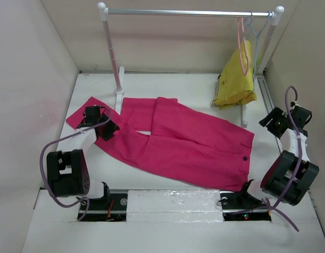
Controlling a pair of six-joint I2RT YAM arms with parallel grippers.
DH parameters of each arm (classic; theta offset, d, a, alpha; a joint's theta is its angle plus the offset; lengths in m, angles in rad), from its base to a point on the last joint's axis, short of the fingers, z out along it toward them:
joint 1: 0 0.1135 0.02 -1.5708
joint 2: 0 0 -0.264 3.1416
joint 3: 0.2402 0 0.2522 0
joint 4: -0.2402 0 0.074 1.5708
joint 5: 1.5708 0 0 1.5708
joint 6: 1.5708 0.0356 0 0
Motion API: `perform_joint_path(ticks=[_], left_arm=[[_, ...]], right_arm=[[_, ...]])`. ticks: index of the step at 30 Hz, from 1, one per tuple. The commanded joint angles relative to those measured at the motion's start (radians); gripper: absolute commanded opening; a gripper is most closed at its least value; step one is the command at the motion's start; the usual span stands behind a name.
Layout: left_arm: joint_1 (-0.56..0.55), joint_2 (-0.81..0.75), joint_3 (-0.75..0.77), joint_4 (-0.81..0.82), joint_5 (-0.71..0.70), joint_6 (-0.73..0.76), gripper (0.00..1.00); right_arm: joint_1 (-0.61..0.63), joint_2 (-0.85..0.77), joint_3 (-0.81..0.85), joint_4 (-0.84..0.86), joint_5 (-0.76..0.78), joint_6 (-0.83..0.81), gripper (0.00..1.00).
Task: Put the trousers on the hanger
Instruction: Flatten out the trousers at the center of the board.
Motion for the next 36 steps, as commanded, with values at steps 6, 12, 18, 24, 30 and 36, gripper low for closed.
perform_joint_path(ticks=[6, 12, 18, 24, 30, 36], left_arm=[[-0.008, -0.055, 0.005, -0.019, 0.047, 0.071, 0.46], [0.043, 0.022, -0.06, 0.033, 0.175, 0.045, 0.49], [0.098, 0.067, -0.134, 0.057, 0.28, 0.034, 0.46], [0.108, -0.044, -0.14, -0.006, 0.205, 0.016, 0.43], [0.108, -0.194, -0.191, -0.088, 0.18, 0.021, 0.45], [0.038, -0.311, -0.05, -0.157, 0.044, 0.077, 0.5]], right_arm=[[0.001, 0.179, -0.065, 0.018, -0.071, -0.1, 0.71], [0.079, 0.273, -0.086, 0.104, -0.134, -0.092, 0.6], [0.052, 0.321, -0.119, 0.184, -0.208, -0.026, 0.0], [0.016, 0.112, 0.008, 0.078, -0.025, -0.035, 0.0], [0.007, 0.21, 0.271, -0.035, 0.148, -0.075, 0.06], [0.03, 0.243, 0.314, -0.109, 0.102, -0.136, 0.72]])
